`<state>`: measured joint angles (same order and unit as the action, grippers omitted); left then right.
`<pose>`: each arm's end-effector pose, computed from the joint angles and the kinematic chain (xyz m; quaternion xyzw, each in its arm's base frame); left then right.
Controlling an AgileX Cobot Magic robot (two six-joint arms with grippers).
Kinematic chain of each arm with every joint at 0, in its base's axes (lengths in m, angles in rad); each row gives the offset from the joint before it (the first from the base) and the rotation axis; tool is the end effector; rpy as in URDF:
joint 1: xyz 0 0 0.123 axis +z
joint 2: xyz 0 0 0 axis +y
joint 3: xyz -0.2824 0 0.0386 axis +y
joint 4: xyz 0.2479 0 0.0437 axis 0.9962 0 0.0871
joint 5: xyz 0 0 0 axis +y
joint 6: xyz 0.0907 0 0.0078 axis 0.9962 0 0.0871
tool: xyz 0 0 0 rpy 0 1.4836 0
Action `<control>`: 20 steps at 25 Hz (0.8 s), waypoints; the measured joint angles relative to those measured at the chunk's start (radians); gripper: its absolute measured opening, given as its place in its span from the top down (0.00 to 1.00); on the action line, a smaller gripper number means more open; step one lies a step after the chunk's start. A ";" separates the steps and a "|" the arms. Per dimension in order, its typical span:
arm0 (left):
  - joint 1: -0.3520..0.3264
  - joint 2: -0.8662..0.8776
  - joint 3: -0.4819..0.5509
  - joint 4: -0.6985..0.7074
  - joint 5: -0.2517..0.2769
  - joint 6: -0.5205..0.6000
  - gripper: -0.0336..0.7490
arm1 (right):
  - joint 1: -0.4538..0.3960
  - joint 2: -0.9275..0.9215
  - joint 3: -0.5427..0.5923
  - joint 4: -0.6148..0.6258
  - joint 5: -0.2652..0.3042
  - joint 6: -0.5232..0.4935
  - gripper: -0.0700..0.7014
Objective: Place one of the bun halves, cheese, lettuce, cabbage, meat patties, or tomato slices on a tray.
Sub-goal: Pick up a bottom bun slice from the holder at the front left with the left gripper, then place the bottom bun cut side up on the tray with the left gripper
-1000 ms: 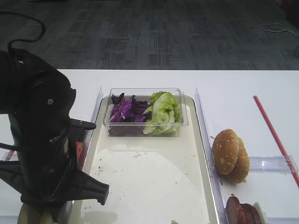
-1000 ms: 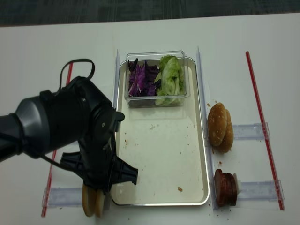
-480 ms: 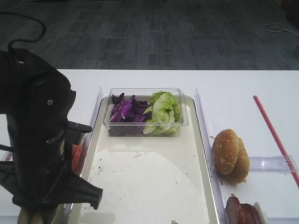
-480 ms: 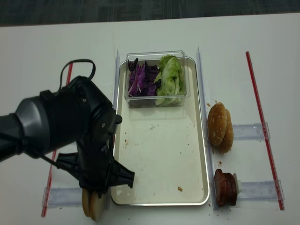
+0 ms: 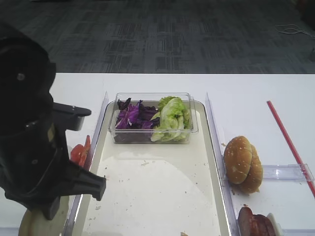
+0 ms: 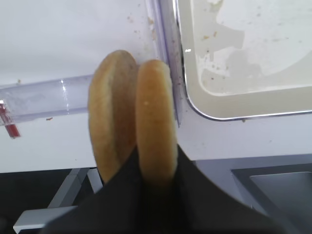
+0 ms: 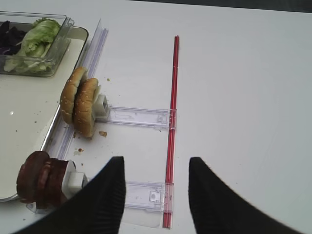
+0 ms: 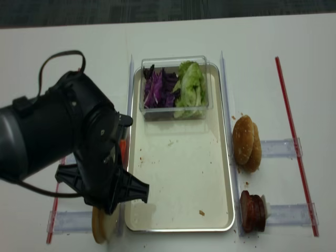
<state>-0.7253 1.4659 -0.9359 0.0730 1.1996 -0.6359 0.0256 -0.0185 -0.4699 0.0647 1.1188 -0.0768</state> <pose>0.1824 -0.1534 0.2297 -0.0591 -0.9971 -0.0486 0.0067 -0.0070 0.0051 0.2643 -0.0465 0.8692 0.0197 0.4919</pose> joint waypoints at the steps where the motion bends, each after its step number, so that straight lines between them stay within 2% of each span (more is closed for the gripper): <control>1: 0.000 -0.013 -0.004 0.000 0.000 0.000 0.83 | 0.000 0.000 0.000 0.000 0.000 0.000 0.49; 9: 0.000 -0.061 -0.065 -0.002 0.010 0.001 0.83 | 0.000 0.000 0.000 0.000 0.000 -0.004 0.49; 16: 0.000 -0.063 -0.078 -0.090 0.012 0.061 0.83 | 0.000 0.000 0.000 0.000 -0.002 -0.004 0.49; 20: 0.014 -0.063 -0.078 -0.190 -0.027 0.131 0.83 | 0.000 0.000 0.000 0.000 -0.002 -0.004 0.49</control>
<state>-0.7111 1.4030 -1.0141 -0.1174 1.1725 -0.5051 0.0256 -0.0185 -0.4699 0.0647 1.1170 -0.0804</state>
